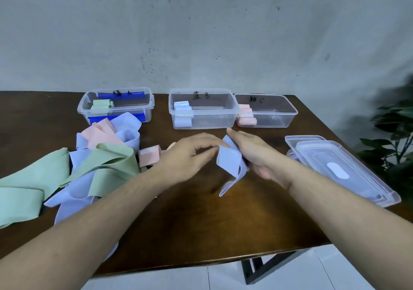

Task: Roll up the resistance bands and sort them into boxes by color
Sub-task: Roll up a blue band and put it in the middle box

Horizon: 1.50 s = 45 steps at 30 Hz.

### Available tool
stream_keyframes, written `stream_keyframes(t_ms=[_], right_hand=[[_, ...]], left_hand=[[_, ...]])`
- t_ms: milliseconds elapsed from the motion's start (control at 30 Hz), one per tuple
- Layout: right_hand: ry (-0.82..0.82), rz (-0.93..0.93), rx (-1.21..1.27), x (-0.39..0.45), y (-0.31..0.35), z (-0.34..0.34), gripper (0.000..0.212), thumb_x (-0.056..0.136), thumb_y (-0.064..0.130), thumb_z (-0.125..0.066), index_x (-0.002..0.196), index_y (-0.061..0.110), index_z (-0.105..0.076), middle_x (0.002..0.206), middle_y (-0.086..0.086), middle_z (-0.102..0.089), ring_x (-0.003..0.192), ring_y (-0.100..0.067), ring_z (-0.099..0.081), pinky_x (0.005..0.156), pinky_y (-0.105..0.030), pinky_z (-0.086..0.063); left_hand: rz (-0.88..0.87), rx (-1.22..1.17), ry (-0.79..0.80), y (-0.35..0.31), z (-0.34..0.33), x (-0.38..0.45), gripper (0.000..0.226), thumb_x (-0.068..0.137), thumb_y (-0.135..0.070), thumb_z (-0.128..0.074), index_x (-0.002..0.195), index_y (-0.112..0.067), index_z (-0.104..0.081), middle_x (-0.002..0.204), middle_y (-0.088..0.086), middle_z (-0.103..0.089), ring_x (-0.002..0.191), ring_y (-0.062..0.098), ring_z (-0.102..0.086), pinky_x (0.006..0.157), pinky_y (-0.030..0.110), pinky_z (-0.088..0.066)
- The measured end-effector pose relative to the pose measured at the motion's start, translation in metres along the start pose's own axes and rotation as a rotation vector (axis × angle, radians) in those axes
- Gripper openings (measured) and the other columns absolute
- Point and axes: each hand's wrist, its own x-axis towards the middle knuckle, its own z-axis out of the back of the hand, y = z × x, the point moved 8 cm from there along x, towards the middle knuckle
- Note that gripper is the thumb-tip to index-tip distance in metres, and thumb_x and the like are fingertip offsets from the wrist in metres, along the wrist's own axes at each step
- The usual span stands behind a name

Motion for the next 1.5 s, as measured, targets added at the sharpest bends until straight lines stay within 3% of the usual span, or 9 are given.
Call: stream_keyframes(t_ms=[267,400,500,667,767,933,1067,1233,1500], right_hand=[[0.069,-0.111,0.079,-0.022,-0.031,0.001,0.059,0.085,0.075,-0.049,0.117,0.028,-0.065,0.097,0.005,-0.077,0.088,-0.011,-0.074,0.072,-0.025,-0.056],[0.089,-0.08,0.04,-0.025,-0.043,0.006,0.032,0.093,0.049,-0.062,0.112,0.022,-0.064,0.099,0.003,-0.075,0.085,-0.011,-0.072,0.069,-0.027,-0.055],[0.11,-0.121,-0.022,-0.023,-0.051,0.009,0.027,0.1,0.039,-0.058,0.113,0.016,-0.063,0.096,0.001,-0.076,0.087,-0.017,-0.075,0.066,-0.03,-0.059],[-0.001,0.013,-0.555,-0.013,-0.047,0.021,0.031,0.101,0.047,-0.05,0.09,0.02,-0.059,0.066,-0.001,-0.069,0.048,-0.01,-0.055,0.049,-0.023,-0.046],[-0.112,0.064,-0.755,-0.006,-0.048,0.031,0.033,0.098,0.055,-0.05,0.089,0.025,-0.059,0.074,0.003,-0.069,0.059,-0.007,-0.06,0.057,-0.024,-0.047],[-0.289,0.101,-0.709,-0.004,-0.055,0.049,0.029,0.094,0.055,-0.057,0.107,0.031,-0.049,0.096,0.012,-0.06,0.081,-0.008,-0.06,0.068,-0.025,-0.056],[-0.359,0.242,-0.55,-0.015,-0.059,0.053,0.012,0.097,0.038,-0.06,0.103,0.032,-0.053,0.082,0.01,-0.063,0.073,-0.01,-0.06,0.061,-0.026,-0.051],[-0.223,0.441,-0.524,-0.036,-0.068,0.041,0.011,0.095,0.03,-0.063,0.102,0.038,-0.061,0.081,0.015,-0.06,0.071,-0.009,-0.056,0.063,-0.02,-0.045],[-0.034,0.662,-0.844,-0.084,-0.088,0.019,0.036,0.093,0.054,-0.057,0.123,0.039,-0.067,0.134,0.028,-0.052,0.123,-0.009,-0.044,0.101,-0.03,-0.038]], left_hand=[[0.579,-0.544,-0.295,0.035,-0.008,0.002,0.017,0.101,-0.028,-0.054,0.106,-0.021,-0.068,0.096,0.007,-0.073,0.075,0.018,-0.071,0.06,0.029,-0.059],[0.712,-0.702,-0.357,0.054,-0.029,0.011,0.017,0.102,-0.023,-0.053,0.11,-0.019,-0.067,0.099,0.007,-0.074,0.075,0.016,-0.07,0.057,0.024,-0.054],[0.725,-0.717,-0.355,0.057,-0.035,0.028,0.014,0.102,-0.021,-0.053,0.111,-0.024,-0.063,0.105,0.001,-0.072,0.09,0.018,-0.071,0.061,0.028,-0.057],[0.77,-0.538,-0.281,0.075,-0.042,0.044,0.033,0.101,-0.019,-0.053,0.134,-0.026,-0.053,0.123,0.0,-0.064,0.104,0.016,-0.064,0.081,0.031,-0.058],[0.799,-0.411,-0.228,0.082,-0.046,0.038,0.053,0.1,-0.018,-0.055,0.15,-0.024,-0.038,0.144,0.0,-0.051,0.122,0.018,-0.055,0.101,0.033,-0.05],[0.681,-0.238,-0.175,0.064,-0.052,0.022,0.031,0.1,-0.017,-0.054,0.128,-0.03,-0.058,0.139,-0.007,-0.054,0.118,0.006,-0.052,0.092,0.018,-0.044],[0.558,-0.126,-0.045,0.045,-0.063,0.003,0.021,0.1,-0.021,-0.056,0.114,-0.034,-0.065,0.126,-0.015,-0.057,0.102,0.001,-0.056,0.077,0.007,-0.043],[0.363,0.014,0.083,0.022,-0.071,-0.036,0.015,0.095,-0.027,-0.063,0.104,-0.037,-0.068,0.109,-0.023,-0.056,0.099,-0.004,-0.054,0.082,0.007,-0.043],[0.058,0.234,0.262,-0.004,-0.084,-0.072,0.044,0.087,-0.061,-0.054,0.122,-0.038,-0.065,0.123,-0.026,-0.051,0.111,0.0,-0.05,0.095,0.02,-0.04]])
